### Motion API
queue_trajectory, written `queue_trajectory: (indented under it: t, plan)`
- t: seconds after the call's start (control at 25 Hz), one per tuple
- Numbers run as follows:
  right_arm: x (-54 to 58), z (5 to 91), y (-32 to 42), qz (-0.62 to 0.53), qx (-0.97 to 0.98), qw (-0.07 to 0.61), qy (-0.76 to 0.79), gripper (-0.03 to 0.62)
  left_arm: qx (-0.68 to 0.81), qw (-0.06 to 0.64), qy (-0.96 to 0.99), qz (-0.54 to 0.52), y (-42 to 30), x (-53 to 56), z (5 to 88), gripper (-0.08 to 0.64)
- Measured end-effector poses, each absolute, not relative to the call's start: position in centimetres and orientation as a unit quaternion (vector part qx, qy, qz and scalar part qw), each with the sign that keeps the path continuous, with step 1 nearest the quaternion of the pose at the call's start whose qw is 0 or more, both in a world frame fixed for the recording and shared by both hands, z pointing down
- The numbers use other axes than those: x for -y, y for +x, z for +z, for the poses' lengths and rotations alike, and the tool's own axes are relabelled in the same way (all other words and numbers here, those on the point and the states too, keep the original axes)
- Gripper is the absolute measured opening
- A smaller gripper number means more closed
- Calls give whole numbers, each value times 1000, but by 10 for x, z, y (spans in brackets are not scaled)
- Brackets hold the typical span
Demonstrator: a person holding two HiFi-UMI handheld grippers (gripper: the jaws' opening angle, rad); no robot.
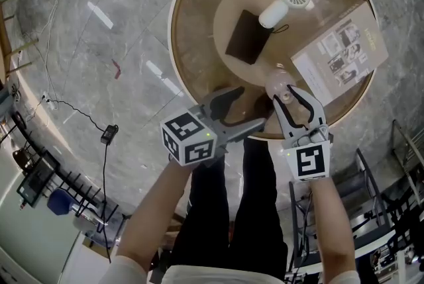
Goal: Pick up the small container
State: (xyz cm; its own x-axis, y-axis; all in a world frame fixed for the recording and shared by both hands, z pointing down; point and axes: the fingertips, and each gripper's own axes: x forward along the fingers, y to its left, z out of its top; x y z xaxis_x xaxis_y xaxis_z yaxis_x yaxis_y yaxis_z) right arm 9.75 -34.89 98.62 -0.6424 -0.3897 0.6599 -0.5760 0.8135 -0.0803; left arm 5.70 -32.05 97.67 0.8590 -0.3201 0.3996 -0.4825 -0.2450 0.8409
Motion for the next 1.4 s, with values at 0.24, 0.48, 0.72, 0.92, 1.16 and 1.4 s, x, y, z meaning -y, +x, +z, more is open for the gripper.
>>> queue_trajectory:
  t: [0.24,0.48,0.72,0.92,1.16,1.4]
  plan:
    - [347,967,93,149,900,329,244,149,235,621,747,-1,62,329,977,382]
    - [349,940,90,146,904,333,225,149,229,669,702,-84,65,346,971,396]
    - [353,906,86,143,907,335,210,149,215,703,663,-142,71,356,951,396]
    - [354,874,78,144,911,332,198,149,203,720,634,-195,75,366,926,405]
    - [353,826,67,149,915,317,200,150,171,730,613,-251,76,373,880,397]
    - [353,772,55,142,921,304,200,150,128,734,595,-302,70,373,822,332]
